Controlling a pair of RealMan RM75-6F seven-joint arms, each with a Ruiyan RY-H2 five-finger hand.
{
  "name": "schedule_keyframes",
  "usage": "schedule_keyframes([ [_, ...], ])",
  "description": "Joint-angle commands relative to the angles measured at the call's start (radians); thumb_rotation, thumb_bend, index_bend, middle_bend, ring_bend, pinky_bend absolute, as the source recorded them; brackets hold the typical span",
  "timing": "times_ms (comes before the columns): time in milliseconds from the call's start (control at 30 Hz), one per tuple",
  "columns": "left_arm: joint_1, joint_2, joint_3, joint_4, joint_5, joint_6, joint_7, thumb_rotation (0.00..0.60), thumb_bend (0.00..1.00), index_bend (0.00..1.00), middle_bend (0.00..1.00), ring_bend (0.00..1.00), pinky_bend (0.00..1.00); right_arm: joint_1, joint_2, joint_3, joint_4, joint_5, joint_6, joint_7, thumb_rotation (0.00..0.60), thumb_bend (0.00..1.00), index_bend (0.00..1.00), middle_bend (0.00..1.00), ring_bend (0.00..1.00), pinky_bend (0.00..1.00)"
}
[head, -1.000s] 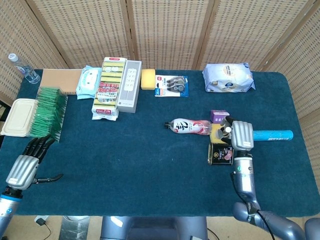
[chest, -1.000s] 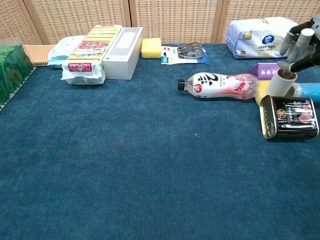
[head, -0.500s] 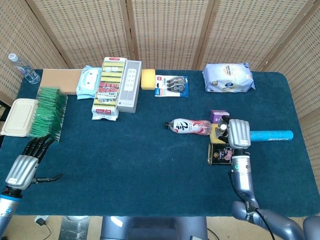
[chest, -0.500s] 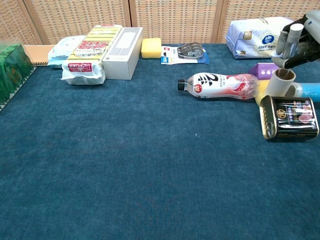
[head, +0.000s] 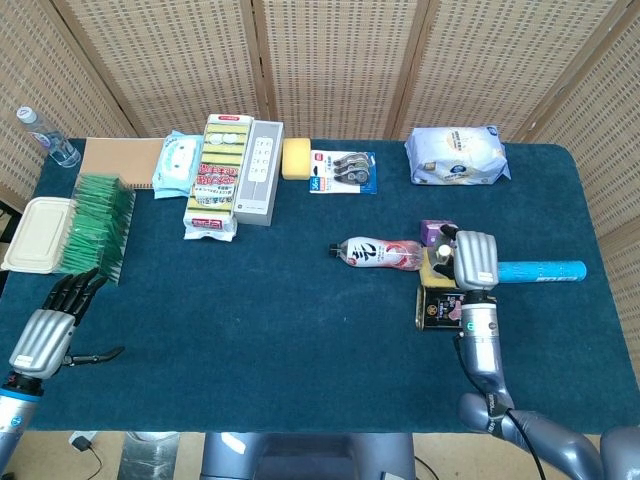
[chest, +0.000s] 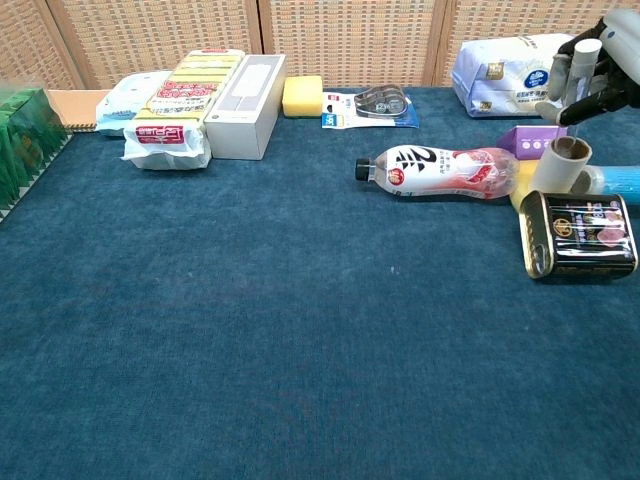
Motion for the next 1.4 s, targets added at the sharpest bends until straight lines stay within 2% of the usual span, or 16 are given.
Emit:
schedule_keyframes([
  [33,0.0,0.001,0.0,0.0,0.0,-0.001,-0.001,0.337,0.0,0.0,0.0,0.0,0.03,0.002,-0.005,0.005,0.008,-0.004,0.012,0.006,0.6,0.44,0.64,0.73,0.82,0.92],
  [600,0.001,0.003,0.001,-0.002,0.002,0.001,-0.004,0.335,0.0,0.0,0.0,0.0,0.03,0.008,0.024,0.017,-0.046,-0.023,0.05,-0.016,0.6,0.46,0.65,0.73,0.84,0.94],
  [867,0.002,0.009,-0.006,0.001,-0.007,0.005,-0.019,0.354,0.0,0.0,0.0,0.0,0.03,0.009,0.043,0.023,-0.087,-0.025,0.059,-0.023,0.6,0.46,0.67,0.74,0.85,0.97],
  [1400,0.002,0.011,-0.003,0.001,-0.002,0.003,-0.027,0.354,0.0,0.0,0.0,0.0,0.03,0.039,0.068,0.052,-0.164,-0.047,0.083,-0.039,0.6,0.48,0.71,0.79,0.91,1.0],
])
